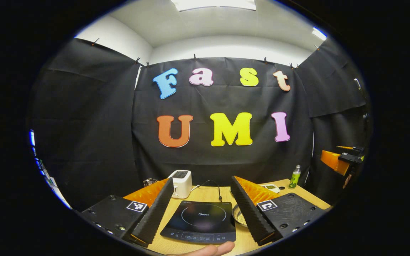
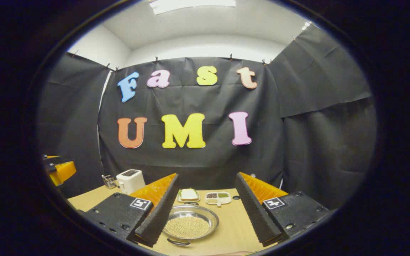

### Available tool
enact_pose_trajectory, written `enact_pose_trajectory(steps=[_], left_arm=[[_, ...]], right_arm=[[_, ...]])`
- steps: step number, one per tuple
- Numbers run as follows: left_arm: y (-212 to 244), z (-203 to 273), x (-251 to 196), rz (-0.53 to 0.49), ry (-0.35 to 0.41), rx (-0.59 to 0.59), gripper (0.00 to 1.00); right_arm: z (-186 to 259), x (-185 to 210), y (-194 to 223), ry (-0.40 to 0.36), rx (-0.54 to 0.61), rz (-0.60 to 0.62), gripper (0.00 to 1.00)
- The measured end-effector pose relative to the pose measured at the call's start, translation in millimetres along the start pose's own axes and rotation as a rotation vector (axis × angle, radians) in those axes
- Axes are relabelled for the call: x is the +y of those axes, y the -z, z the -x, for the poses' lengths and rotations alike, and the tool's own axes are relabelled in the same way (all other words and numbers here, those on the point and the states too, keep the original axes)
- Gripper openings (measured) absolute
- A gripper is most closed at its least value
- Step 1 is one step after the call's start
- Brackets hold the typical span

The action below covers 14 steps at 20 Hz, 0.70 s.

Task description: First push the handle of the pot to place it horizontally, then grasp the pot with both hands and set it on the induction cooktop.

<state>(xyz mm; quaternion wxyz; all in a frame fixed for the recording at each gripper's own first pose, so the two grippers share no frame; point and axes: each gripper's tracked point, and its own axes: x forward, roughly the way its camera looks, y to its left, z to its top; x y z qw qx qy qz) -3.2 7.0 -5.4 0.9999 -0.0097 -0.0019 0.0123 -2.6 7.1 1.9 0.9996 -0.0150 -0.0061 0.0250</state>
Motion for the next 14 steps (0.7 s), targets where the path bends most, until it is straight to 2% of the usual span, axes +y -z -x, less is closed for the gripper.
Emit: enact_pose_trajectory(steps=[3, 4, 5, 7, 10, 11, 14], left_arm=[[-6.3, -2.1, 1.5, 0.001, 0.002, -0.017, 0.96], [-9.8, -1.7, 2.0, 0.007, 0.003, -0.026, 0.96], [-13.5, -1.6, 3.4, 0.014, 0.004, -0.035, 0.96], [-16.7, -0.8, 4.4, 0.023, 0.007, -0.045, 0.96], [-18.8, 0.8, 6.6, 0.010, 0.006, -0.050, 0.96], [-17.1, 1.2, 9.4, 0.000, -0.002, -0.046, 0.96], [-15.2, 3.5, 10.4, -0.008, -0.008, -0.042, 0.96]], right_arm=[[-3.5, 7.5, 4.7, -0.005, 0.008, 0.016, 0.96], [-6.0, 11.7, 7.8, -0.011, 0.015, 0.013, 0.99], [-8.8, 15.2, 10.6, -0.019, 0.025, 0.006, 0.96], [-15.2, 24.2, 17.1, -0.045, 0.052, -0.015, 0.98], [-25.2, 31.4, 26.9, -0.070, 0.077, -0.039, 0.93], [-28.6, 33.9, 29.7, -0.072, 0.083, -0.034, 0.95], [-37.1, 44.3, 48.4, -0.079, 0.120, 0.012, 0.82]])
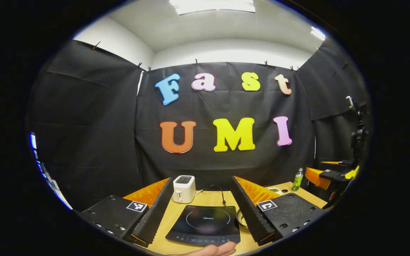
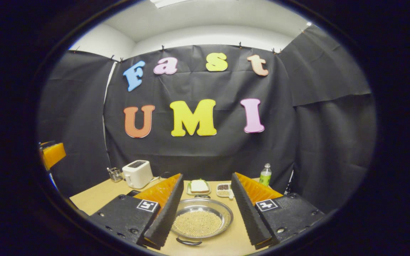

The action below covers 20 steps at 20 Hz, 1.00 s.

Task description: First push the handle of the pot to place it horizontally, then grasp the pot with both hands and set it on the induction cooktop.

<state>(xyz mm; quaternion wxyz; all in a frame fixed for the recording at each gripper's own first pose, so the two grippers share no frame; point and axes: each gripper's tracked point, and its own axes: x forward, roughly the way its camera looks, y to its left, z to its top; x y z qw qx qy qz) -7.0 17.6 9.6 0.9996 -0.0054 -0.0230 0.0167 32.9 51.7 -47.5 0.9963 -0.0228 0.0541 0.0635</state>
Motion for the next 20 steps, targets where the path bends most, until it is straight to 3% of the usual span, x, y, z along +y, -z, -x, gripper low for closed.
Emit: enact_pose_trajectory(steps=[1, 2, 5, 6, 7, 12, 14, 20], left_arm=[[1.9, 0.4, -1.3, 0.003, 0.006, -0.002, 0.96], [2.7, 1.4, -1.8, 0.005, 0.009, -0.002, 0.96], [3.4, 3.6, 1.6, 0.010, 0.013, -0.003, 0.96], [2.8, 4.1, 3.3, 0.011, 0.012, -0.003, 0.96], [3.5, 4.4, 5.0, 0.012, 0.011, -0.004, 0.96], [7.0, 5.1, 17.3, 0.028, -0.002, -0.004, 0.96], [9.7, 4.5, 20.4, 0.037, -0.006, -0.003, 0.96], [18.9, 1.6, 27.6, 0.011, -0.021, 0.011, 0.96]], right_arm=[[-2.8, 7.7, 6.1, -0.013, 0.012, 0.016, 0.82], [-5.8, 10.3, 12.7, -0.020, 0.026, 0.030, 0.71], [-12.9, 29.7, 31.1, -0.063, 0.069, 0.070, 0.58], [-16.3, 36.0, 38.5, -0.076, 0.088, 0.080, 0.47], [-18.8, 41.8, 43.9, -0.090, 0.100, 0.086, 0.46], [-27.0, 66.6, 68.6, -0.117, 0.160, 0.091, 0.10], [-27.4, 78.0, 85.4, -0.148, 0.214, 0.087, 0.00], [-30.3, 94.7, 134.3, -0.185, 0.352, 0.053, 0.04]])
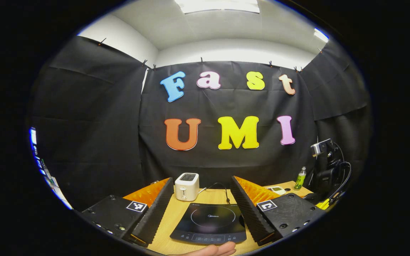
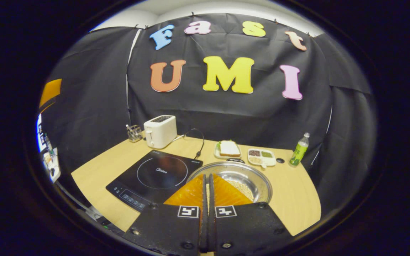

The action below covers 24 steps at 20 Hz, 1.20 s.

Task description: First push the handle of the pot to place it horizontally, then grasp the pot with both hands and set it on the induction cooktop.

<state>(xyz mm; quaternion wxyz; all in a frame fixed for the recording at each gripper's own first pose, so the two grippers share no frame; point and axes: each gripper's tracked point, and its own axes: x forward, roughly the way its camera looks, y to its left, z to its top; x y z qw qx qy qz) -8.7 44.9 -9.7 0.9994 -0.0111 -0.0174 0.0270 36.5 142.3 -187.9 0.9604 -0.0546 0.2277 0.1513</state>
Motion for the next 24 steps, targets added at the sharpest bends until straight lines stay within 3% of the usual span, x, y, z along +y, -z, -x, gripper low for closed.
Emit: enact_pose_trajectory(steps=[6, 10, 19, 24], left_arm=[[5.2, 1.8, 5.7, -0.009, -0.011, 0.003, 0.96], [2.8, 3.1, 7.3, -0.003, -0.011, -0.002, 0.96], [6.6, 8.3, 12.0, -0.012, -0.031, -0.002, 0.96], [4.4, 12.5, 7.2, -0.013, -0.024, -0.004, 0.96]], right_arm=[[-22.6, 16.3, 68.4, -0.068, 0.249, -0.087, 0.00], [-33.5, 21.0, 102.3, -0.095, 0.376, -0.137, 0.04], [-45.2, 16.1, 142.0, -0.090, 0.483, -0.183, 0.00], [-41.8, 14.3, 149.0, -0.101, 0.479, -0.215, 0.04]])
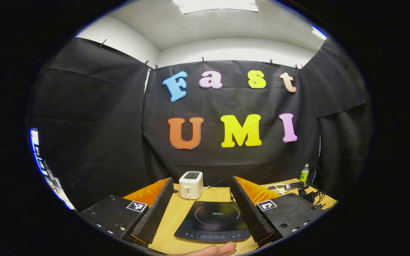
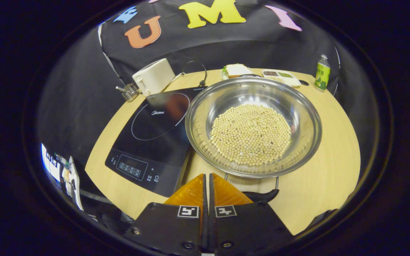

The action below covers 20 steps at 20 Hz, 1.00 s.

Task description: First push the handle of the pot to place it horizontally, then grasp the pot with both hands and set it on the induction cooktop.

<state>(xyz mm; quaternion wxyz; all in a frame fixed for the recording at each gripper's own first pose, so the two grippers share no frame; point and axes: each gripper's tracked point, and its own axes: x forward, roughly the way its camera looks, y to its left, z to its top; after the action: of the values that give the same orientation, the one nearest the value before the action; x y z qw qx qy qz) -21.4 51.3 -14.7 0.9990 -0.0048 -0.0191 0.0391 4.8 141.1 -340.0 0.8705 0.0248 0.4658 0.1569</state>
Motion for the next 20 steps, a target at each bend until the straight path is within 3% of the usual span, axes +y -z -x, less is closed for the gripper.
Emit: enact_pose_trajectory(steps=[1, 2, 3, 4, 20], left_arm=[[-0.5, 1.5, -1.2, -0.002, 0.000, -0.003, 0.96], [-0.6, 3.7, -2.4, 0.000, 0.004, -0.005, 1.00], [-2.4, 5.1, -4.0, 0.004, 0.009, -0.008, 0.96], [-2.6, 6.3, -4.5, 0.007, 0.012, -0.009, 0.96], [-16.4, 22.2, -6.5, 0.046, 0.034, -0.037, 0.96]], right_arm=[[-0.8, 0.4, 3.0, -0.001, 0.003, 0.000, 0.00], [-1.5, 0.5, 4.7, -0.005, 0.006, 0.000, 0.04], [-1.9, 0.3, 6.9, -0.008, 0.010, -0.001, 0.04], [-1.5, 0.2, 8.4, -0.012, 0.013, -0.003, 0.00], [2.6, -24.1, 15.9, 0.012, 0.004, -0.014, 0.04]])
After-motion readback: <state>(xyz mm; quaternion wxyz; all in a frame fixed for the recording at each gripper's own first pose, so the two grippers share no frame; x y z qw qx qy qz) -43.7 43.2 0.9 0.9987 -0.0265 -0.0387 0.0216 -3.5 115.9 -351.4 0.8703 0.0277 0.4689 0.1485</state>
